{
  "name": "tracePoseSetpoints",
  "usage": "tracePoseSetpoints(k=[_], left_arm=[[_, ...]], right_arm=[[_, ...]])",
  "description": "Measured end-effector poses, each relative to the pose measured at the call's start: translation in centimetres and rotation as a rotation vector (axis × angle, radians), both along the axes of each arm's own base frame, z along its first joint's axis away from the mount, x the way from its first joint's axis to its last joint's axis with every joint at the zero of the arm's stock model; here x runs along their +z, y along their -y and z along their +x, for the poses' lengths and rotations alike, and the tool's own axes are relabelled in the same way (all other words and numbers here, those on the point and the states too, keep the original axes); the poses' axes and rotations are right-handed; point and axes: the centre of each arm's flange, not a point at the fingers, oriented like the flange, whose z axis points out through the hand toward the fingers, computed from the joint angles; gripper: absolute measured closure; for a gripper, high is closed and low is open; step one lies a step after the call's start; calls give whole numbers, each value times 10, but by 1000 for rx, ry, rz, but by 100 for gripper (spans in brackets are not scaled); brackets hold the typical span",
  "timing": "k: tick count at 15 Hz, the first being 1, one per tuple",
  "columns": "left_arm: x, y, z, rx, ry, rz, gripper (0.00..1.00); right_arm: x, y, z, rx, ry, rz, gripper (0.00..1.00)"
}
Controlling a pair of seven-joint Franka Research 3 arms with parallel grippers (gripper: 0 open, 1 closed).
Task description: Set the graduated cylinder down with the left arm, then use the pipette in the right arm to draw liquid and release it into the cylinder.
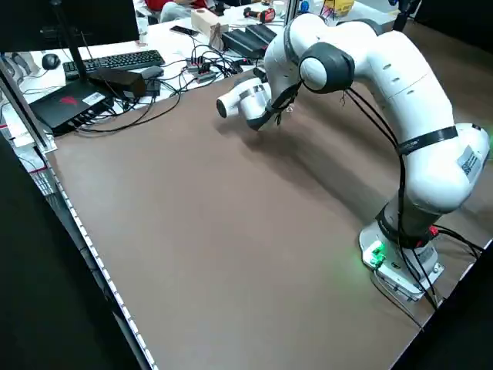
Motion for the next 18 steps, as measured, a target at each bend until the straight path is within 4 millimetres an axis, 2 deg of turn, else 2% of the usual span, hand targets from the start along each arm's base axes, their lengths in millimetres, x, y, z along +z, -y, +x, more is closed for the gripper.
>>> tracePoseSetpoints(k=[1, 3, 4, 7, 9, 11, 12, 13, 14, 15, 18], left_arm=[[0, 0, 0, 0, -1, -1, 0], [-2, 5, -1, -7, -3, -2, 1], [-5, 10, -3, -14, -6, -3, 2], [-13, 21, -7, -28, -11, -7, 6], [-15, 22, -7, -28, -12, -9, 26], [-15, 21, -7, -27, -11, -9, 29], [-15, 21, -7, -27, -11, -9, 39], [-15, 21, -6, -27, -10, -9, 46], [-14, 21, -6, -27, -9, -8, 46], [-14, 21, -6, -26, -9, -8, 53], [-14, 21, -6, -26, -7, -8, 61]], right_arm=[[0, -1, 0, 1, 1, 0, 48], [0, -1, 0, 2, 1, 0, 51], [0, -1, 0, 2, 1, -1, 57], [0, -1, 0, 1, 1, -1, 60], [0, -1, 0, 0, 2, -1, 64], [0, 1, 1, -2, 2, -2, 78], [0, 1, 1, -3, 2, -2, 81], [0, 2, 1, -3, 2, -2, 81], [-1, 2, 1, -4, 2, -2, 82], [-1, 2, 1, -4, 1, -2, 84], [-1, 2, 1, -4, 1, -3, 84]])
